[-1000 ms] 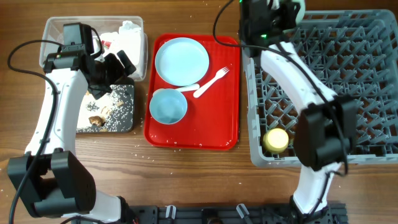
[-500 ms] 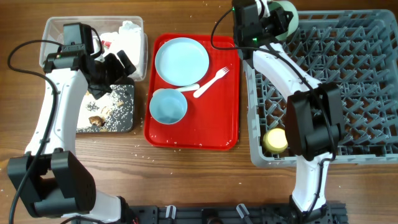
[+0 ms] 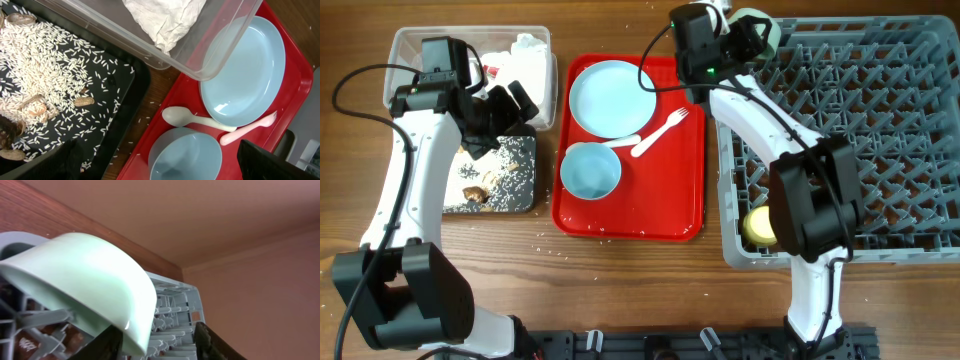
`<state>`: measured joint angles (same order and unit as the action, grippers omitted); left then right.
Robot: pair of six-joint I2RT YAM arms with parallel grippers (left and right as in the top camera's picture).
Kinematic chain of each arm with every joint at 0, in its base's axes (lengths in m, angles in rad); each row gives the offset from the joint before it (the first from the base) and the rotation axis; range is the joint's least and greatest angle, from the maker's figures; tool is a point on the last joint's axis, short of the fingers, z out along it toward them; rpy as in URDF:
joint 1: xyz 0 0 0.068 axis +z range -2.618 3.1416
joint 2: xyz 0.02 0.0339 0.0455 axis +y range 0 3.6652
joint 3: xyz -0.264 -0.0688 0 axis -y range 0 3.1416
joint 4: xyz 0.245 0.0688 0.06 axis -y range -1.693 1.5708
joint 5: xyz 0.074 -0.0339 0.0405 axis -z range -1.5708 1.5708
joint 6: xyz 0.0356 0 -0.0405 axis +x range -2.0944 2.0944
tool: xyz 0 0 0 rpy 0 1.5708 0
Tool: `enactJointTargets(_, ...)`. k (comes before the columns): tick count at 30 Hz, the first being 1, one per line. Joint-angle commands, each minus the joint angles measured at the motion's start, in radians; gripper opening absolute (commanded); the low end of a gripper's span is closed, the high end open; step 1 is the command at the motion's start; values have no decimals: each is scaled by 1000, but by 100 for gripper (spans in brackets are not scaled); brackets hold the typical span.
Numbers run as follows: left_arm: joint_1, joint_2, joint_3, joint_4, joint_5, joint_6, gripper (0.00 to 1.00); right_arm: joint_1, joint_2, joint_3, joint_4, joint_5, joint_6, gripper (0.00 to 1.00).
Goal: Sort waste into correct bins and load items into the dishwasher rack
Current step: 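Grasp the emptied light-blue bowl on the tray with the right gripper, then carry the light-blue bowl into the rack's far corner and release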
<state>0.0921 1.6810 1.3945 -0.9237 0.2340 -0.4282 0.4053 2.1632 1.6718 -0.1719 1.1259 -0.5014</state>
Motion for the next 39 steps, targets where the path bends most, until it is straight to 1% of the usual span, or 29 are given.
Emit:
enactJointTargets(1, 0, -5, 17, 2, 4, 1, 100, 18, 23, 2, -2, -1, 4, 66)
enactJointTargets(2, 0, -5, 17, 2, 5, 1, 100, 24, 23, 2, -1, -1, 5, 82)
enactJointTargets(3, 0, -5, 17, 2, 4, 1, 100, 29, 23, 2, 0, -2, 5, 88)
enactJointTargets(4, 0, -5, 17, 2, 5, 1, 100, 34, 23, 2, -1, -2, 5, 92)
enactJointTargets(8, 0, -5, 17, 2, 5, 1, 100, 66, 14, 2, -19, -80, 13, 93)
enactJointTargets(12, 0, -5, 17, 2, 5, 1, 100, 101, -44, 2, -77, -277, 118, 95)
enactJointTargets(14, 0, -5, 17, 2, 5, 1, 100, 109, -98, 2, -148, -439, 230, 95)
enactJointTargets(16, 0, -5, 17, 2, 5, 1, 100, 111, -161, 2, -257, -736, 409, 95)
enactJointTargets(17, 0, -5, 17, 2, 5, 1, 100, 111, -193, 2, -323, -958, 518, 96)
enactJointTargets(19, 0, -5, 17, 2, 5, 1, 100, 110, -209, 2, -394, -1228, 690, 90)
enactJointTargets(20, 0, -5, 17, 2, 5, 1, 100, 110, -208, 2, -421, -1314, 763, 89)
enactJointTargets(21, 0, -5, 17, 2, 5, 1, 100, 111, -196, -3, -447, -1389, 834, 83)
enactJointTargets(23, 0, -5, 17, 2, 5, 1, 100, 127, -176, -45, -458, -1476, 945, 81)
enactJointTargets(24, 0, -5, 17, 2, 5, 1, 100, 134, -172, -59, -458, -1492, 961, 81)
enactJointTargets(25, 0, -5, 17, 2, 5, 1, 100, 150, -161, -92, -458, -1509, 990, 79)
enactJointTargets(26, 0, -5, 17, 2, 5, 1, 100, 169, -154, -135, -458, -1513, 1038, 75)
enactJointTargets(28, 0, -5, 17, 2, 5, 1, 100, 195, -153, -197, -451, -1512, 1093, 63)
enactJointTargets(29, 0, -5, 17, 2, 5, 1, 100, 206, -153, -225, -441, -1512, 1116, 60)
enactJointTargets(31, 0, -5, 17, 2, 5, 1, 100, 230, -152, -282, -411, -1508, 1165, 50)
enactJointTargets(33, 0, -5, 17, 2, 5, 1, 100, 241, -146, -308, -406, -1500, 1195, 36)
enactJointTargets(34, 0, -5, 17, 2, 5, 1, 100, 243, -140, -311, -405, -1488, 1213, 35)
enactJointTargets(35, 0, -5, 17, 2, 5, 1, 100, 243, -134, -311, -404, -1485, 1215, 29)
enactJointTargets(36, 0, -5, 17, 2, 5, 1, 100, 243, -133, -311, -400, -1485, 1215, 20)
enactJointTargets(37, 0, -5, 17, 2, 5, 1, 100, 243, -133, -311, -398, -1485, 1215, 8)
enactJointTargets(38, 0, -5, 17, 2, 5, 1, 100, 243, -133, -311, -394, -1485, 1215, 4)
enactJointTargets(39, 0, -5, 17, 2, 5, 1, 100, 242, -133, -311, -389, -1485, 1215, 4)
